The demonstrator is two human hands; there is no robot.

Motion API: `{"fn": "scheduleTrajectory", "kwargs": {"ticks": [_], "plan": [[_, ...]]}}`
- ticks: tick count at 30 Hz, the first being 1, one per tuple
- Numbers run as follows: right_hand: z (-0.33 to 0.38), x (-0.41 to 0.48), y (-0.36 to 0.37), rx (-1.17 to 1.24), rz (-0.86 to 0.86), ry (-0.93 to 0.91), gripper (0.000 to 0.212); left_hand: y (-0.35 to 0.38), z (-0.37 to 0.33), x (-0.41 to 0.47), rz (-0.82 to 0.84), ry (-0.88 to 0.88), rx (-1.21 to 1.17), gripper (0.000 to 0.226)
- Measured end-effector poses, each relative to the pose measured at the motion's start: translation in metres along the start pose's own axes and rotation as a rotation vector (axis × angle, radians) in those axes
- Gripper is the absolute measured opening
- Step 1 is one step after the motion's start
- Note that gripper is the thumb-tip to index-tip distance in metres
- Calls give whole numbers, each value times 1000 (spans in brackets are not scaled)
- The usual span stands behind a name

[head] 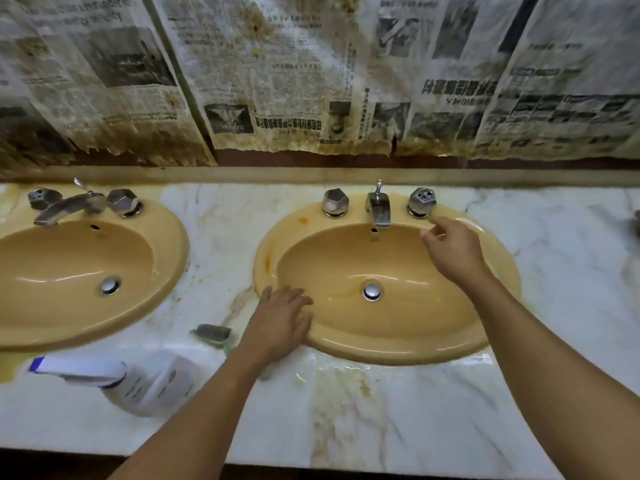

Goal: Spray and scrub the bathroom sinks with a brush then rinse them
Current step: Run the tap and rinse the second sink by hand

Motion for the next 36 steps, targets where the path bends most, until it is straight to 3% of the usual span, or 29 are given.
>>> {"fn": "scheduleTrajectory", "kwargs": {"ticks": [2, 6, 8, 12, 18, 21, 24, 29, 36], "plan": [[-20, 29, -10, -19, 10, 78, 45, 11, -2, 19, 48, -5, 195, 74], [-44, 87, -7, -64, 92, 152, 60, 8, -7, 36, -24, 30, 254, 63], [-43, 112, 5, -117, 158, 132, 61, 8, -5, 39, -54, 66, 244, 54], [-39, 139, 35, -246, 257, 78, 33, 9, -1, 40, -101, 93, 217, 42], [-36, 153, 45, -403, 318, 5, 25, 10, -3, 41, -113, 103, 221, 39], [-29, 152, 44, -456, 404, -69, 34, 11, -3, 41, -101, 91, 221, 39], [-22, 153, 43, -539, 465, -155, 22, 12, -1, 42, -86, 78, 226, 40], [-13, 154, 44, -644, 547, -274, 33, 12, 0, 42, -89, 76, 239, 40], [-11, 154, 43, -640, 594, -301, 31, 15, 1, 42, -68, 64, 243, 41]]}}
Point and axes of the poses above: each hand's wrist, its own x-axis towards the middle knuckle, its own y-axis out of the palm, z = x × y, the point moved 10 cm from there along x, towards the middle knuckle, and after that the axes turned 12 degrees about -y, right-handed, at the moved point
